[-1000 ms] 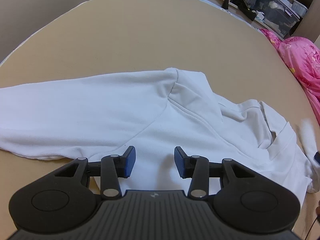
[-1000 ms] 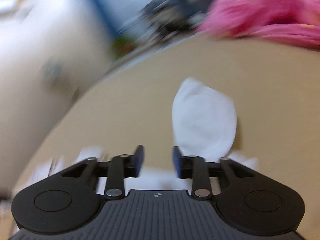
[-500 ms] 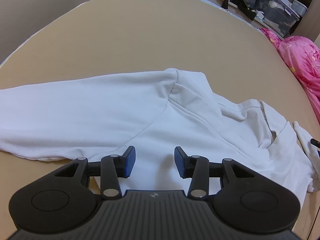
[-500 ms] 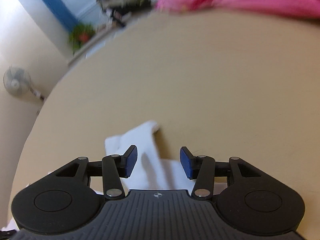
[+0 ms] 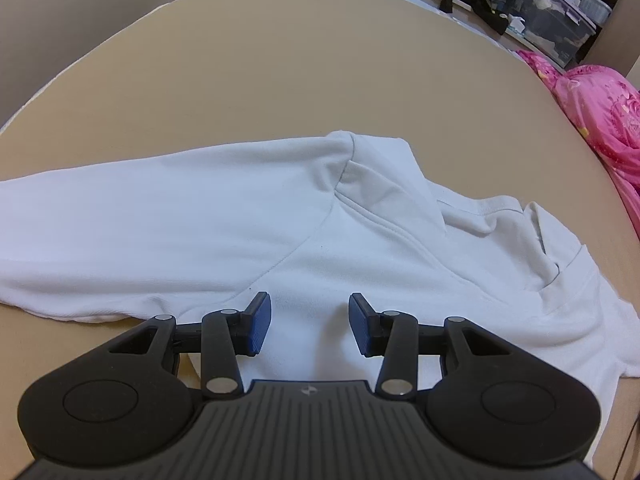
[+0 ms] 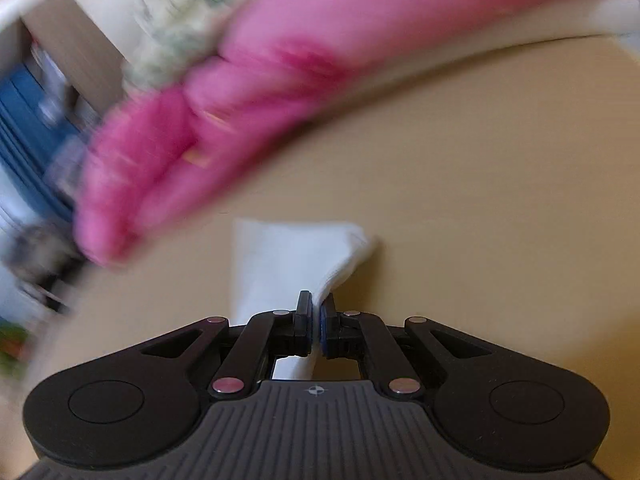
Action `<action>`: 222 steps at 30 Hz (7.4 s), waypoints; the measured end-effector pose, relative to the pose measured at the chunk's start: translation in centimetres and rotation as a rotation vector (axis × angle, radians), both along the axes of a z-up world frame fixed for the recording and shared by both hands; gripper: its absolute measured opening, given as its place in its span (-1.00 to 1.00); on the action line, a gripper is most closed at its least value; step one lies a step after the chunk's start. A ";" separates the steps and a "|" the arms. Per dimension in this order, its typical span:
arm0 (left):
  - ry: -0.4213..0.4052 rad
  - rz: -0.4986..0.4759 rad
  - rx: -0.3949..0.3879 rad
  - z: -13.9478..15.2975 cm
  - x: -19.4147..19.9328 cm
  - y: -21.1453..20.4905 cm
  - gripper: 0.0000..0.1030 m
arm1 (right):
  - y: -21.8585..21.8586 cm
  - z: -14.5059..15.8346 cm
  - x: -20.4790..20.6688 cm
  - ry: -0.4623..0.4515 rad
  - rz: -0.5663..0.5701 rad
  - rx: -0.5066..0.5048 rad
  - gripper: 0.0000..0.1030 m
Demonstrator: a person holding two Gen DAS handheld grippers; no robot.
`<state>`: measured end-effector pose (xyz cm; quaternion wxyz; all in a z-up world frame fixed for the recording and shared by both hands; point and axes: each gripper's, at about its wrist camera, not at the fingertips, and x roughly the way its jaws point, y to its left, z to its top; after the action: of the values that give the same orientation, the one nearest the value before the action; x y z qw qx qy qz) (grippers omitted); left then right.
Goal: Fold small clothes
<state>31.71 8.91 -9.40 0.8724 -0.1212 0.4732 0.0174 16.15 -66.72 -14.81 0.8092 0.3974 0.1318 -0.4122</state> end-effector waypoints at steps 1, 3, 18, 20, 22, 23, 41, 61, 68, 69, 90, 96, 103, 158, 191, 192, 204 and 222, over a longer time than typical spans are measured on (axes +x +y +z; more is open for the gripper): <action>0.001 0.001 0.000 -0.1 0.1 0.1 -0.08 | -0.1 -0.5 -0.4 -0.016 0.018 -0.016 -0.95; 0.003 0.003 -0.003 -0.2 0.1 0.1 -0.08 | -0.6 -0.3 -1.1 -0.028 0.011 -0.029 -0.95; -0.149 -0.082 0.000 6.5 -8.7 3.2 -0.13 | 11.3 9.9 -3.4 0.063 0.306 -0.026 -0.78; -0.165 -0.095 0.012 7.5 -11.7 4.3 -0.12 | 15.4 11.9 -4.7 0.033 0.464 -0.014 -0.67; -0.145 -0.095 0.000 7.4 -15.2 5.8 -0.13 | 19.3 13.1 -6.0 0.043 0.604 0.005 -0.54; -0.124 -0.089 -0.011 6.9 -16.8 6.3 -0.13 | 21.2 13.4 -6.7 0.063 0.668 0.021 -0.50; 0.208 -0.139 -0.026 -2.9 -28.9 6.4 -0.86 | 32.9 4.8 -18.0 0.546 1.043 -0.055 -0.53; 0.130 -0.152 0.020 1.0 -35.2 7.0 -0.87 | 30.9 8.1 -27.6 0.416 0.831 0.094 -0.90; -0.010 -0.218 0.017 2.2 -35.0 5.2 -0.64 | 33.8 10.0 -27.3 0.428 0.798 -0.158 -0.73; 0.011 -0.233 0.024 1.6 -34.6 4.6 -0.63 | 34.4 10.2 -27.1 0.395 0.861 -0.172 -0.68; -0.128 0.002 0.066 4.3 -31.9 6.6 -0.37 | 37.1 14.8 -24.2 0.242 1.014 -0.268 -0.08; -0.259 0.208 0.044 10.0 -25.9 13.8 -0.67 | 35.4 19.8 -20.5 0.060 1.055 -0.535 -0.04; -0.220 0.499 -0.076 7.5 -17.2 25.8 -0.68 | 34.6 15.8 -14.4 0.131 1.005 -0.396 -0.43; -0.204 0.982 -0.859 -5.0 -15.9 39.2 -0.16 | 39.4 11.9 -8.2 0.288 1.127 -0.438 -0.43; -0.551 0.875 -0.936 -7.4 -12.2 42.6 -0.25 | 39.0 11.2 -7.5 0.331 1.125 -0.437 -0.43; -0.556 0.842 -0.929 -7.1 -11.9 42.6 -0.25 | 39.0 11.2 -7.5 0.332 1.124 -0.436 -0.43; -0.455 0.860 -0.913 -9.6 -9.3 43.8 -0.67 | 38.9 10.9 -7.3 0.343 1.139 -0.443 -0.43; -0.635 0.210 -0.339 11.2 -8.3 16.7 -0.84 | 39.3 10.9 -6.8 0.354 1.156 -0.432 -0.43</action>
<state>23.38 25.57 1.82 0.9366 -0.3113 0.1602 -0.0102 9.30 -27.44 -3.92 0.9287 0.0161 0.3703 0.0138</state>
